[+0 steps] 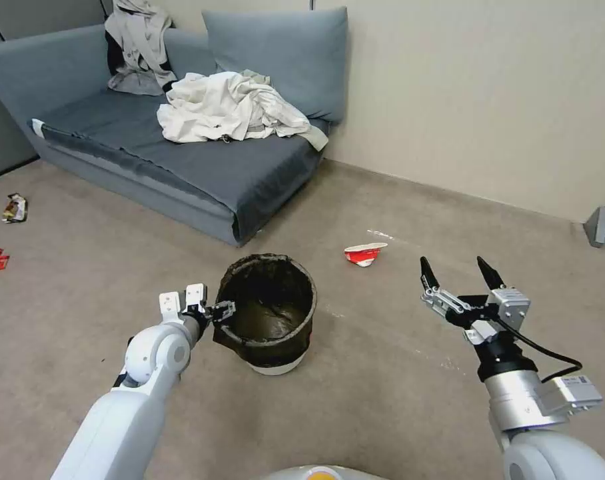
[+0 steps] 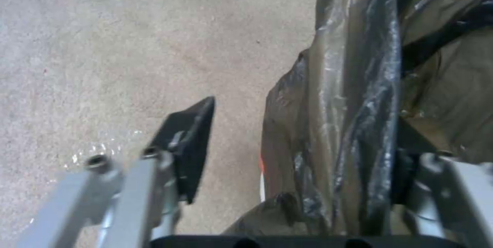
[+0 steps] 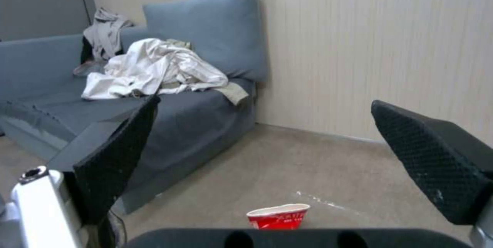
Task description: Pick up the trash can from the floor.
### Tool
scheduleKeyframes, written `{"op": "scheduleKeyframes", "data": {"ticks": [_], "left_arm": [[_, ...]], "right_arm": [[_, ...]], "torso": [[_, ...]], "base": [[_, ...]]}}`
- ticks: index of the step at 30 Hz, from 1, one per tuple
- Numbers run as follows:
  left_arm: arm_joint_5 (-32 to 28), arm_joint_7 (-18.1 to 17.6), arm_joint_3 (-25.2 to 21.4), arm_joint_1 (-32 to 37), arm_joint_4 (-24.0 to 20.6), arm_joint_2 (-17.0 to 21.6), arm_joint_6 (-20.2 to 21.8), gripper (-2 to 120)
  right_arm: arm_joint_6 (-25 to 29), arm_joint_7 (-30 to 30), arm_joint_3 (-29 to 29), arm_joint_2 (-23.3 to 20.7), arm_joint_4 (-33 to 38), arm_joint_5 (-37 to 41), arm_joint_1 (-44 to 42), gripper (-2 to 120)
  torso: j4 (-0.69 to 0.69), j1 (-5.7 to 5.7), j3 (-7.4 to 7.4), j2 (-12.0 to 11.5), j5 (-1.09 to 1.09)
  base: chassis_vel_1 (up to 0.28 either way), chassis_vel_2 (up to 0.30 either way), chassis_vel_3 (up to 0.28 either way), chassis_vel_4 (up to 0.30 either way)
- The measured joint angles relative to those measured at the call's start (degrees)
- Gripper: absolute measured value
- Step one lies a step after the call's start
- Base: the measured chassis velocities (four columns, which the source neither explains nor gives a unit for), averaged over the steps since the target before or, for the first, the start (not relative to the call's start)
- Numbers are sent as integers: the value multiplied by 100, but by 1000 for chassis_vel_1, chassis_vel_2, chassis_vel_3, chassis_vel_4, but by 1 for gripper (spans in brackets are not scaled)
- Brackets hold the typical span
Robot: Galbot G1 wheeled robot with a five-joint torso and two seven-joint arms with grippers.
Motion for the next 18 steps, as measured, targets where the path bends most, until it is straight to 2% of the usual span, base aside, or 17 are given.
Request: {"op": "scheduleKeyframes", "data": {"ticks": [3, 5, 7, 9, 11, 15, 18], "left_arm": [[-36, -20, -22, -1, -1, -2, -2, 44], [-44, -25, -24, -1, -4, -2, -6, 41], [-111, -65, -40, -1, -21, -3, -41, 29], [-125, -72, -46, -2, -25, -4, -50, 28], [-198, -113, -69, -5, -42, -3, -132, 16], [-317, -156, -100, -13, -81, 7, -164, 5], [-439, -201, -120, -20, -107, 22, -164, 5]], "right_arm": [[7, 0, 0, 0, 0, 0, -8, 100], [8, 0, 0, 0, 1, 0, -9, 100], [12, 0, 0, 0, 1, 0, -11, 100], [12, 0, 0, 0, 1, 0, -12, 100], [13, 0, -1, -1, 1, 0, -12, 100], [15, 0, -3, -2, 1, -2, -12, 100], [16, 0, -4, -3, 1, -3, -13, 100]], "torso": [[0, 0, 0, 0, -1], [0, 0, 0, 0, -1], [0, 0, 0, 0, -3], [0, 0, 0, 0, -2], [0, 0, 0, 0, -2], [0, 0, 1, 0, -2], [0, 0, 0, 0, 0]], "base": [[0, 0, 0, 0], [0, 0, 0, 0], [0, 0, 0, 0], [0, 0, 0, 0], [0, 0, 0, 0], [0, 0, 0, 0], [0, 0, 0, 0]]}}
